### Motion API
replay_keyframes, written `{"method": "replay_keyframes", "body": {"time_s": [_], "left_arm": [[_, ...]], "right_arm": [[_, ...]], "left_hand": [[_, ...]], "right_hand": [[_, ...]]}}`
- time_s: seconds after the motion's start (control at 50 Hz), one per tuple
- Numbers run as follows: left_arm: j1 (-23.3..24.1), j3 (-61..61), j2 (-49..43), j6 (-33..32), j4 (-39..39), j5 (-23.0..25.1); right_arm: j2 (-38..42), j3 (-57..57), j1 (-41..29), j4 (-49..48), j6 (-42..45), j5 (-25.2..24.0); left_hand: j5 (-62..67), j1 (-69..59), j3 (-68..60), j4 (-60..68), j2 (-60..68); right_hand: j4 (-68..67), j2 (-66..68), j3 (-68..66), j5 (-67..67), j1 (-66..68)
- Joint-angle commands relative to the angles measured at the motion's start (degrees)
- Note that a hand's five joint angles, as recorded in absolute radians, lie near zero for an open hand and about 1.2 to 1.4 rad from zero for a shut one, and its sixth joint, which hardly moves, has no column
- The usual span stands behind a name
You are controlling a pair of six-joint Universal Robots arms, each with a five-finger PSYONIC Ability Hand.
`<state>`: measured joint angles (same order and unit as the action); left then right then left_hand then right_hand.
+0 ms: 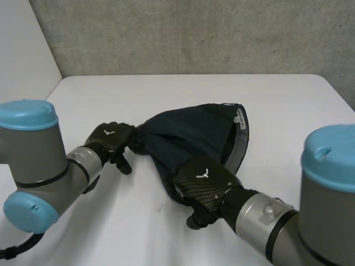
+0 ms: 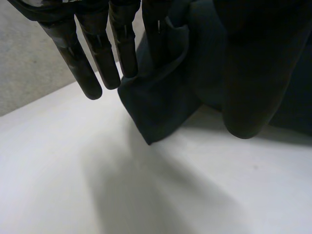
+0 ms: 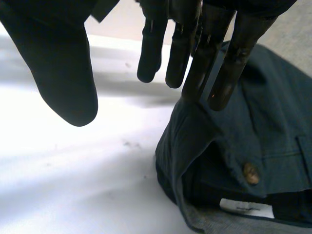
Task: Fold the shorts.
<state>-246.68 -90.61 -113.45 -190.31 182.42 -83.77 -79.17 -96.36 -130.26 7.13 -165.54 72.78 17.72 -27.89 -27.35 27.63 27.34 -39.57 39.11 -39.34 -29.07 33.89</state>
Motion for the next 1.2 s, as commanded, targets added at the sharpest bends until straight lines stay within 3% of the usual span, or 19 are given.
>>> {"method": "replay_keyframes", "body": {"time_s": [0.02,0.14,0.24,0.42,0.5,0.6,0.72,0.84,0.96,1.12,1.2], "left_arm": [[0.76,1.31,-1.07,0.29,0.13,-0.16],[1.02,2.19,-1.95,0.29,0.13,-0.43],[1.46,2.1,-2.04,0.38,0.13,-0.87],[2.6,0.87,-1.07,0.55,-0.04,-0.87],[4.01,-0.18,0.77,0.55,-0.4,-0.87],[4.63,-3.34,4.54,0.55,-1.01,-1.13],[4.8,-7.12,9.12,0.64,-0.4,-1.92],[4.72,-10.37,13.43,0.82,1.01,-2.01],[5.07,-12.05,13.52,1.17,1.36,-1.84],[10.25,-12.31,12.91,8.72,1.45,-1.48],[10.69,-9.95,10.98,14.16,1.54,-1.83]], "right_arm": [[6.13,-1.47,0.18,-8.97,4.51,2.01],[10.96,-0.23,0.88,-15.91,11.8,12.2],[13.51,0.64,0.97,-19.69,17.26,16.78],[17.82,3.45,2.46,-21.02,18.58,16.34],[19.58,4.77,3.52,-20.49,18.32,16.43],[20.72,6.35,4.74,-20.31,17.97,16.34],[19.84,8.55,9.31,-18.38,13.67,15.02],[13.17,12.86,11.43,-11.27,5.5,10.72],[8.33,17.16,11.69,-6.69,0.92,7.29],[5.0,23.05,10.91,-5.81,0.39,7.64],[4.46,24.72,10.73,-3.97,0.39,7.64]], "left_hand": [[4.36,-4.19,-4.74,4.45,4.74],[3.69,-3.52,-4.06,3.78,4.07],[1.51,-1.34,-1.88,1.6,1.89],[-3.37,3.54,2.99,-3.28,-2.99],[-8.58,8.75,8.21,-8.49,-8.2],[-13.64,13.81,13.26,-13.55,-13.26],[-13.8,13.98,13.43,-13.71,-13.43],[-12.29,12.47,11.92,-12.21,-11.92],[-1.88,2.05,1.51,-1.79,-1.5],[0.33,-0.15,-0.7,0.42,0.7],[-9.04,9.21,8.67,-8.95,-8.67]], "right_hand": [[8.1,-7.64,7.87,7.6,-2.43],[13.17,-12.71,12.94,12.67,-7.49],[12.33,-11.87,12.1,11.83,-6.65],[8.98,-8.52,8.75,8.48,-3.3],[-3.78,4.24,-4.01,-4.28,9.46],[-40.39,40.85,-40.62,-40.89,46.07],[-40.43,40.89,-40.66,-40.93,46.11],[-40.43,40.89,-40.66,-40.93,46.11],[-40.43,40.89,-40.66,-40.93,46.11],[-40.43,40.89,-40.66,-40.93,46.11],[-40.43,40.89,-40.66,-40.93,46.11]]}}
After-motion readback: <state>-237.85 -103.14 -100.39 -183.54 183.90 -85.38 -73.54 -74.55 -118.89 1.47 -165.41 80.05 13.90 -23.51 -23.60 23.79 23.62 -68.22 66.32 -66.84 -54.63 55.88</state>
